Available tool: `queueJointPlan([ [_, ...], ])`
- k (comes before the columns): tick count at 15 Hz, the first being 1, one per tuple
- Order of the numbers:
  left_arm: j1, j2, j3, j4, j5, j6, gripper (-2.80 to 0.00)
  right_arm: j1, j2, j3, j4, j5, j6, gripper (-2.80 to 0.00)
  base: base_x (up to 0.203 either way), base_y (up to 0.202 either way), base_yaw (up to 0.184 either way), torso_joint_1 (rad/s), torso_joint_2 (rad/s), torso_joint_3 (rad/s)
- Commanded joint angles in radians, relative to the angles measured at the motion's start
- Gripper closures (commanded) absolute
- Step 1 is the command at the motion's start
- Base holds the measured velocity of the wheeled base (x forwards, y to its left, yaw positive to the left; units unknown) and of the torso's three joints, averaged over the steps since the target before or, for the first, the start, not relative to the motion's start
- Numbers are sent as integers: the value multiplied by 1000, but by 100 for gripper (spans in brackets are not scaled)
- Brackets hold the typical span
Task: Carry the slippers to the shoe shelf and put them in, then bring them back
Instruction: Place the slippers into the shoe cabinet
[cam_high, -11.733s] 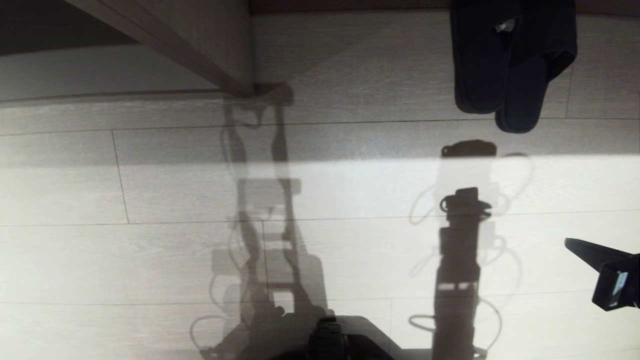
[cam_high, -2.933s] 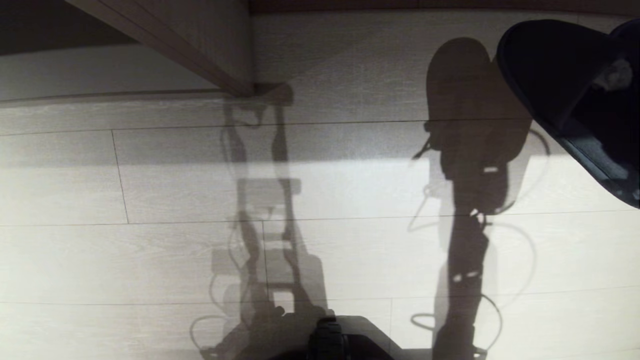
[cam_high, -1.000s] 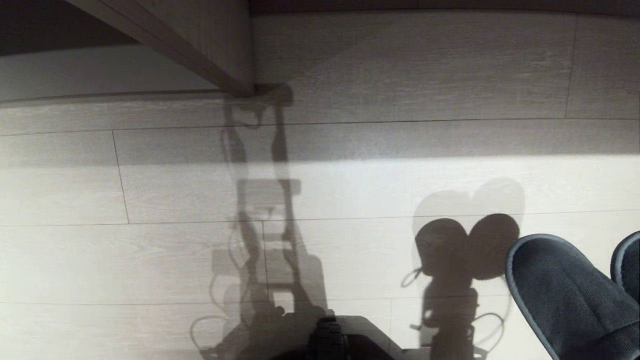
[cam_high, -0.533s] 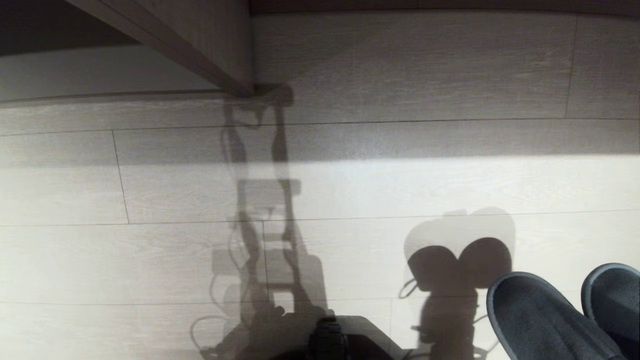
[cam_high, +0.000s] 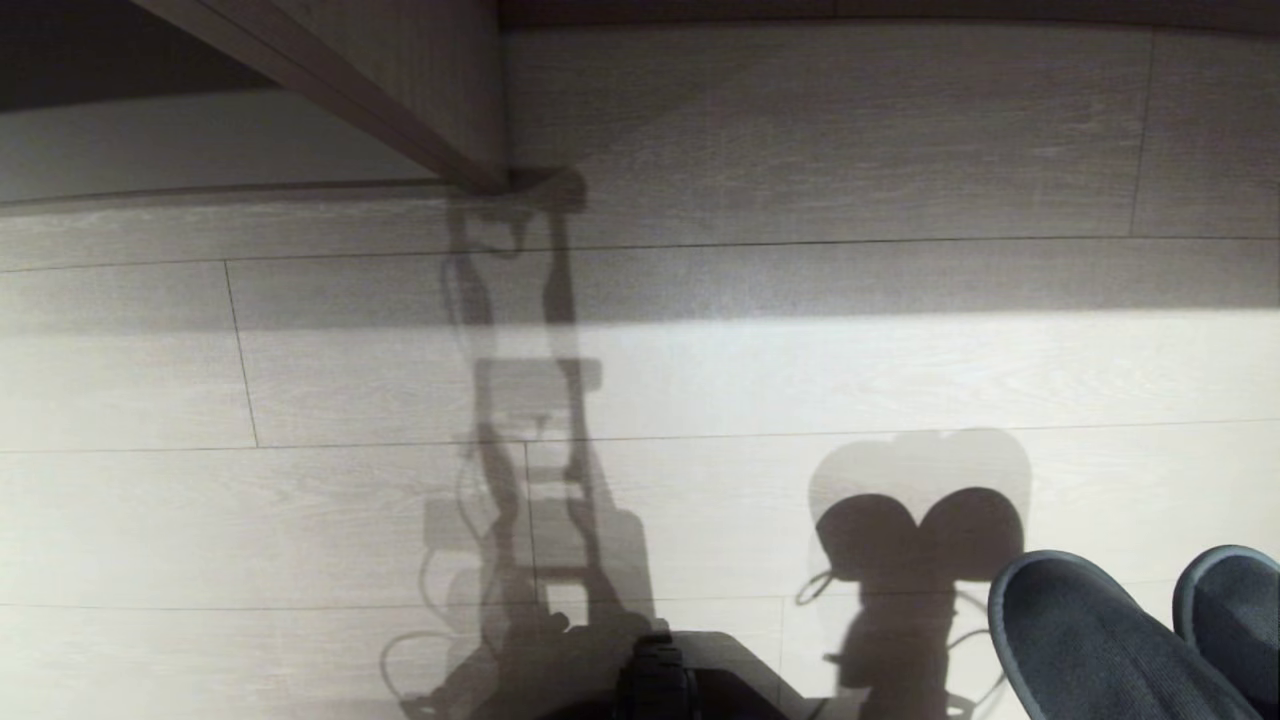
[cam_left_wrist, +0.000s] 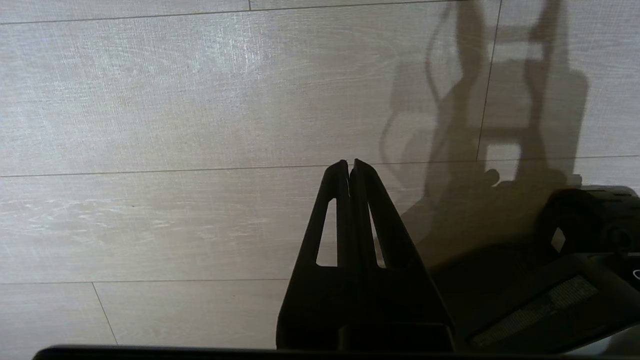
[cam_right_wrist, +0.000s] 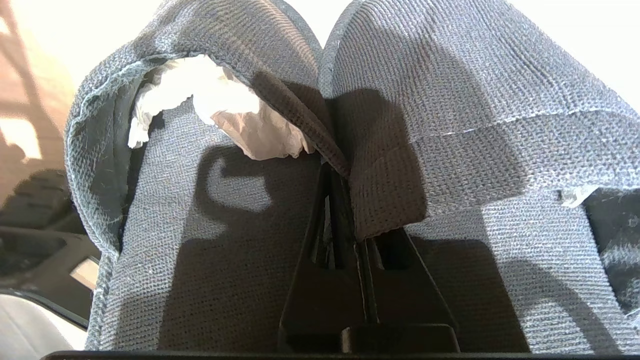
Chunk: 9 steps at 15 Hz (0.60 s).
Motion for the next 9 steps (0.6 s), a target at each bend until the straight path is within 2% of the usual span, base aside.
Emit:
queueJointPlan([
  [1,0,0,0,0,0,0,0,0,-1,2,-1,-1,12,0,0,0,0,0,0,0],
  [9,0,0,0,0,0,0,0,0,-1,0,-1,-2,12,0,0,0,0,0,0,0],
])
